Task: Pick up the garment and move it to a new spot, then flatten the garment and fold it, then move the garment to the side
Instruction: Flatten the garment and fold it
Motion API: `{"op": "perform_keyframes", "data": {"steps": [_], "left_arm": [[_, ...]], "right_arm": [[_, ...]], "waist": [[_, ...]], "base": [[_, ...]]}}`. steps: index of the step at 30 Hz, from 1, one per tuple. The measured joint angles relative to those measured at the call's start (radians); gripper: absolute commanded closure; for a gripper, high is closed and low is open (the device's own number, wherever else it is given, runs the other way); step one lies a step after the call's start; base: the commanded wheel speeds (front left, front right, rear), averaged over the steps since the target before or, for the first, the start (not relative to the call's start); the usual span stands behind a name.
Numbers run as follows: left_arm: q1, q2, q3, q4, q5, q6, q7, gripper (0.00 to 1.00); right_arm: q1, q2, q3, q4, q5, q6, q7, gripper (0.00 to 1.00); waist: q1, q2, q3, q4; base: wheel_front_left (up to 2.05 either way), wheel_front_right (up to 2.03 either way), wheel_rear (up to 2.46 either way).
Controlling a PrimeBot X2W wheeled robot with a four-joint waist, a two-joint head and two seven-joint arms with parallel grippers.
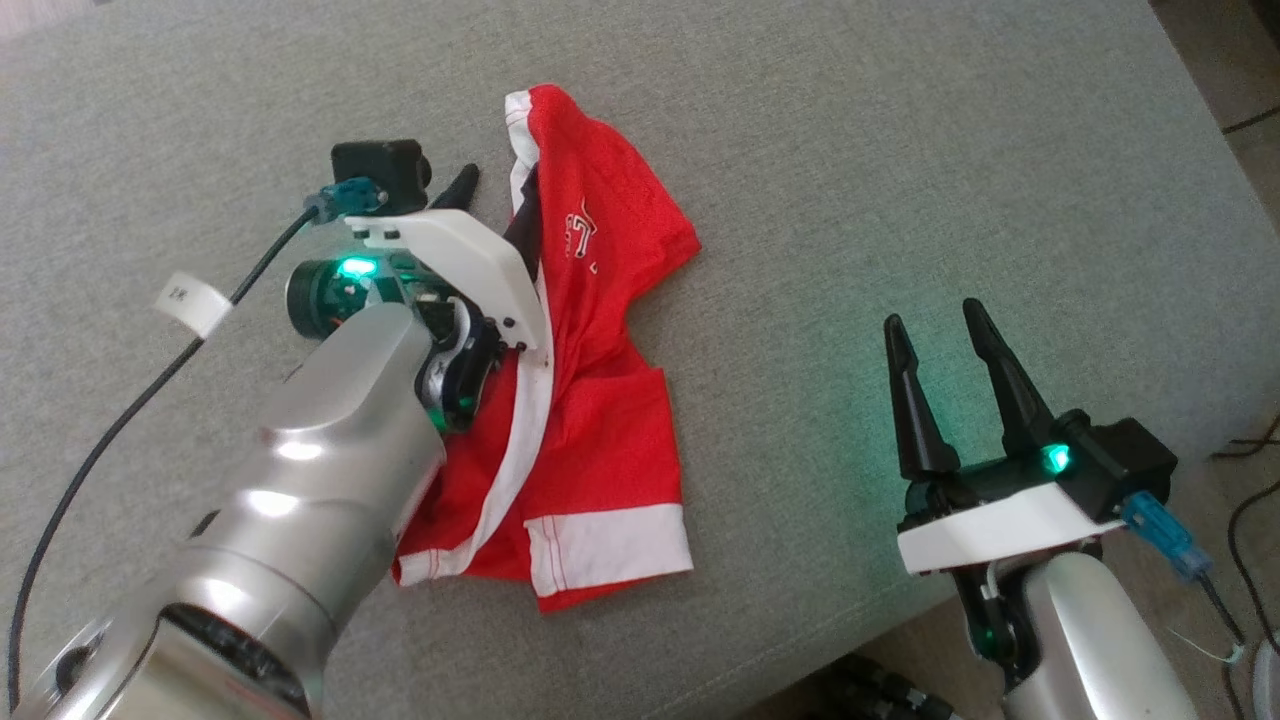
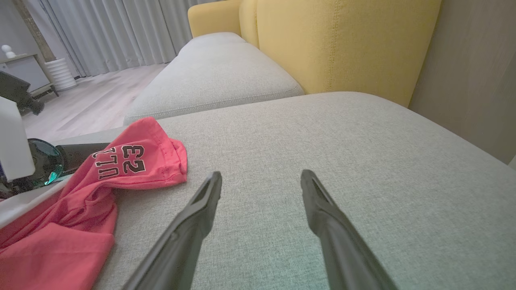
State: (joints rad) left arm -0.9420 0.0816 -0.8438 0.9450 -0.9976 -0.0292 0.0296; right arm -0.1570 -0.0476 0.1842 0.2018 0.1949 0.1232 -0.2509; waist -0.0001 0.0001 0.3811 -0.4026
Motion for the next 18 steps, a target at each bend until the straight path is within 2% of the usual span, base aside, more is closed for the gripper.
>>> {"op": "perform_keyframes", "data": {"steps": [2,3,4,6,13,18], "left_arm": [[-0.004,-0.003,-0.004,0.008,0.0,-0.008,0.006,0.24],[-0.008,-0.006,-0.016,0.013,0.0,-0.017,0.015,0.58],[-0.009,-0.007,-0.024,0.016,0.0,-0.024,0.015,0.64],[-0.01,-0.01,-0.034,0.018,-0.001,-0.034,0.03,1.0],[-0.007,-0.011,-0.074,0.014,-0.025,-0.061,0.055,1.0],[0.031,-0.015,-0.089,-0.031,-0.045,-0.076,0.001,1.0]], "right_arm": [[0.0,0.0,0.0,-0.001,0.0,0.0,0.0,0.0],[0.0,0.0,0.0,-0.004,0.0,0.0,0.0,0.0],[0.0,0.0,0.0,-0.005,0.0,0.0,0.0,0.0],[0.0,0.0,-0.001,-0.006,0.0,0.0,0.0,0.0],[0.0,0.0,-0.002,-0.005,-0.003,0.0,0.0,0.0],[0.0,0.0,-0.008,-0.003,-0.003,0.0,0.0,0.0]], "waist": [[0.0,0.0,0.002,-0.002],[0.0,0.0,0.004,-0.002],[0.0,0.0,0.004,-0.002],[0.0,0.0,0.003,-0.002],[0.0001,0.0,-0.011,0.001],[0.0002,0.0,-0.029,0.008]], "base": [[0.0,0.0,0.0],[0.0,0.0,0.0],[0.0,0.0,0.0],[0.0,0.0,0.0],[0.0,0.0,0.0],[0.0,0.0,0.0]]}}
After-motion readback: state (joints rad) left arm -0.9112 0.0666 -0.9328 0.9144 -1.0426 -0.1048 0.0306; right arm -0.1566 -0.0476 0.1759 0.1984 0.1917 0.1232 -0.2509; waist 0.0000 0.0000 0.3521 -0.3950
